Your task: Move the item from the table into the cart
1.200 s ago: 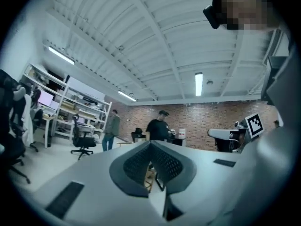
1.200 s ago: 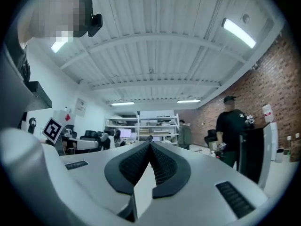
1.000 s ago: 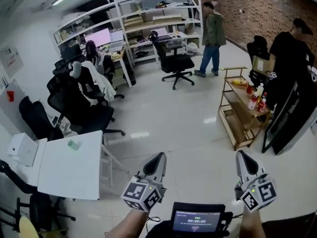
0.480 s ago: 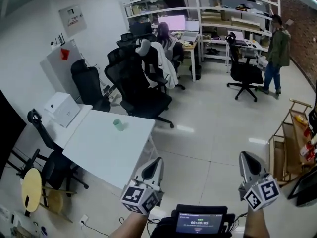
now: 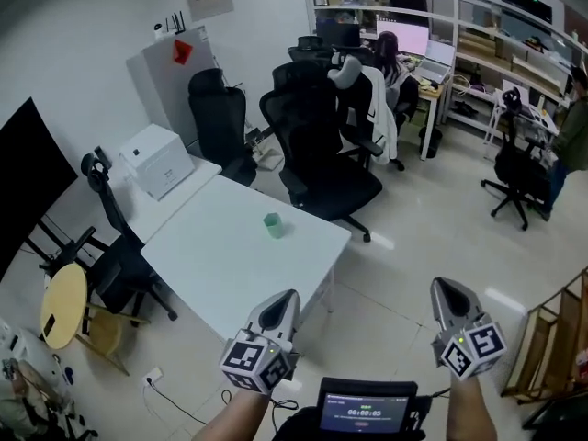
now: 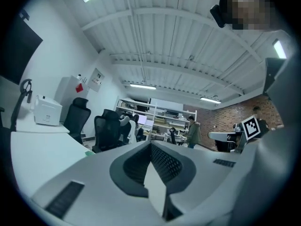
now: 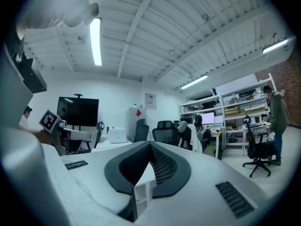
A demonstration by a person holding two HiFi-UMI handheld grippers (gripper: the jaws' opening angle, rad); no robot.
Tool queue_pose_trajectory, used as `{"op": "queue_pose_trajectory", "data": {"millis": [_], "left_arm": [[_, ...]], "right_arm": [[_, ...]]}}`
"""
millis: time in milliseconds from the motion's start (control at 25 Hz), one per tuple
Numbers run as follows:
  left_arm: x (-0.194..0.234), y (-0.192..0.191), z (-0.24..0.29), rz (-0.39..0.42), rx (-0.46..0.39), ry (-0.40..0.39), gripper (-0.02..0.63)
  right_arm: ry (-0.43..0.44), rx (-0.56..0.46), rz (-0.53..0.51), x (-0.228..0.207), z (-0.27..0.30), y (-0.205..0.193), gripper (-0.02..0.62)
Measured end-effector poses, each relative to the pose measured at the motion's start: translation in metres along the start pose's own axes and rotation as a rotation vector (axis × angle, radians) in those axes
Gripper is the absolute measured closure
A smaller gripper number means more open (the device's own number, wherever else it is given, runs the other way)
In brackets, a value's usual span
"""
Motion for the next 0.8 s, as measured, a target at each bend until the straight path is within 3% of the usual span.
{"op": "queue_pose_trajectory", "data": {"millis": [280,400,440,480,680,720,800], "left_arm": [[0.119,0.002,0.067,0.0,-0.003,0.176,0.603],[0.148,0.01,0.097,0.017,-0.021,0.257,0.603],[0.156,0.011,0.106,0.021,-0.025,0.284,0.603],[0.166,0.012,0.114,0.02,-0.028,0.308,0.603],[0.25,0.012,0.14,0.009,-0.02,0.411,0.603],[0.269,0.011,0.141,0.008,-0.02,0.44,0.603],[0.306,0.004,0.14,-0.009,-0.007,0.477,0.602]], "right_arm": [[0.201,0.052,0.029,-0.007,0.198,-0.052,0.592],[0.299,0.058,0.041,-0.018,0.273,-0.063,0.592],[0.332,0.064,0.04,-0.021,0.297,-0.067,0.587],[0.363,0.073,0.037,-0.022,0.321,-0.071,0.538],[0.519,0.13,0.013,0.018,0.442,-0.101,0.537],[0.557,0.152,0.002,0.03,0.463,-0.108,0.521],[0.61,0.198,-0.02,0.055,0.503,-0.124,0.418]]}}
Point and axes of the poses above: the fingertips, and each gripper's own axes: z forward along the fingers, x to its left, y out of its top, the point moved 8 cm from there along -z, backward along the fingers, and after that the axes turned 11 degrees about -x, right-handed, at the moved point
